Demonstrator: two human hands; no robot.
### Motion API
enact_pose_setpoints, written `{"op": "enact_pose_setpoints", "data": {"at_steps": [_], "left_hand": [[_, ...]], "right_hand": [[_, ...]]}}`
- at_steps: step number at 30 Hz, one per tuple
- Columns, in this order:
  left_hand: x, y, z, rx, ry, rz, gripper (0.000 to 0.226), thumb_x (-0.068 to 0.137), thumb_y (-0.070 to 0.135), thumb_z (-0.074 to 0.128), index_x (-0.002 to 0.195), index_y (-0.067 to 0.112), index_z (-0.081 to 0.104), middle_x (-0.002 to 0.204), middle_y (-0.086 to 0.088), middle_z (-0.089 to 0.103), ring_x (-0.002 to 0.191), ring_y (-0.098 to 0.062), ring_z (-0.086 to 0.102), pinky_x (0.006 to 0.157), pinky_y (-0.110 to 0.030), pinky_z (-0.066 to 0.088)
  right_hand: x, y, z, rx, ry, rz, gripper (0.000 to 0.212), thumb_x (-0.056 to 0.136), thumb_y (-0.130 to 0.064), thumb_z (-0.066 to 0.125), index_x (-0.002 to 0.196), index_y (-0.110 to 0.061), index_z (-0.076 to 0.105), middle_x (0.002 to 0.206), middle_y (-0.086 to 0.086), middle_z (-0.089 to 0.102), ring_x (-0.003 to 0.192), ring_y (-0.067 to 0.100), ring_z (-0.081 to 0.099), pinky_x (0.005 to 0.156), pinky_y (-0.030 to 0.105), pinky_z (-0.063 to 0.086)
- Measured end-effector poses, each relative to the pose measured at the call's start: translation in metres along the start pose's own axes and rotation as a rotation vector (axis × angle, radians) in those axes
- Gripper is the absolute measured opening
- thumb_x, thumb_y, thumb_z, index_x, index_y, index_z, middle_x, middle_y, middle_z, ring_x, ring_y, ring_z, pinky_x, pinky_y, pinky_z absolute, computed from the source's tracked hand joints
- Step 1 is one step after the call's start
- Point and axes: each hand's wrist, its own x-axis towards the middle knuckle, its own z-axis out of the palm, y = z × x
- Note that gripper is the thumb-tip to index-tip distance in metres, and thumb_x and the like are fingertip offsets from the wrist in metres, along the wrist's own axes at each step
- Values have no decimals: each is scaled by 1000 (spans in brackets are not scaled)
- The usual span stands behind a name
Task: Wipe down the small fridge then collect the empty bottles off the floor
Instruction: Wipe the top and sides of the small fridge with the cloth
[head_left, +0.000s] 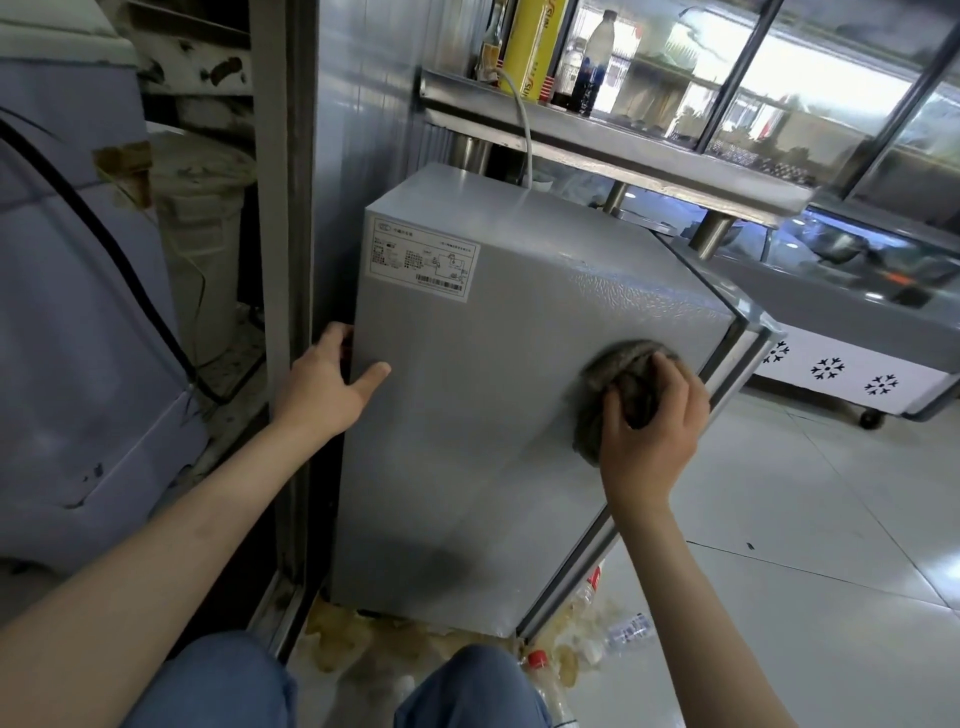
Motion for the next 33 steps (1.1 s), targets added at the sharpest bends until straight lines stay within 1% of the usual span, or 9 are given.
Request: {"op": "enact_pose_setpoints", "data": {"at_steps": [3,9,12,15,18,22,26,29,33], "left_hand": [[0,-1,-1,1,-5,1,50,84,42,63,126,20,45,124,-7,61,98,-35,62,81,-42,50],[-1,-1,-1,-20,-16,1,53,85,43,63,129,21,43,126,-7,59,101,-33,61,84,-45,52],[-1,-1,-1,-25,-15,-5,54,84,44,63,128,22,43,126,-7,59,100,-33,61,83,-46,52],[-1,-1,-1,-22,-14,-12,54,84,44,63,129,22,43,125,-8,59,98,-33,62,83,-47,53],[-2,0,0,-12,-9,-15,53,84,43,63,128,22,43,124,-8,61,97,-34,62,81,-45,53],[-1,-1,1,-9,-2,-15,51,84,42,63,127,20,45,123,-8,61,98,-34,62,81,-41,50],[-1,-2,1,-8,6,-13,52,84,44,63,126,21,45,124,-7,61,98,-34,62,83,-43,51],[0,-3,1,-6,11,-10,52,83,45,63,126,21,45,124,-7,61,98,-34,62,83,-43,51],[0,-2,3,-10,11,-6,52,84,43,63,127,19,45,125,-9,61,99,-35,61,80,-40,48]], "right_hand": [[7,-1,2,-10,19,-41,45,74,0,69,117,3,57,117,24,56,113,26,44,105,19,29],[14,-15,14,-30,13,-222,42,76,1,67,117,0,60,115,23,58,109,28,45,98,27,35],[5,-17,24,-56,-13,-295,45,77,0,67,120,-6,56,121,16,52,107,31,43,96,37,41],[-10,-10,30,-159,-39,-378,46,79,-5,67,123,-9,53,130,12,43,114,34,39,98,47,42],[-22,-1,29,-227,-70,-401,44,84,-12,63,126,-12,50,135,13,38,122,40,36,105,49,36],[-40,11,24,-233,-72,-287,40,85,-17,60,123,-15,49,136,13,36,123,40,34,103,50,37],[-64,19,20,-169,-69,-34,43,79,-16,60,120,-16,49,131,16,37,118,38,34,99,50,38],[-82,14,23,-94,-101,121,49,71,-7,68,115,-11,48,125,27,45,115,36,38,98,44,36],[-95,6,26,-50,-178,170,46,66,-1,73,108,-3,55,116,24,49,108,30,42,94,33,39]]}}
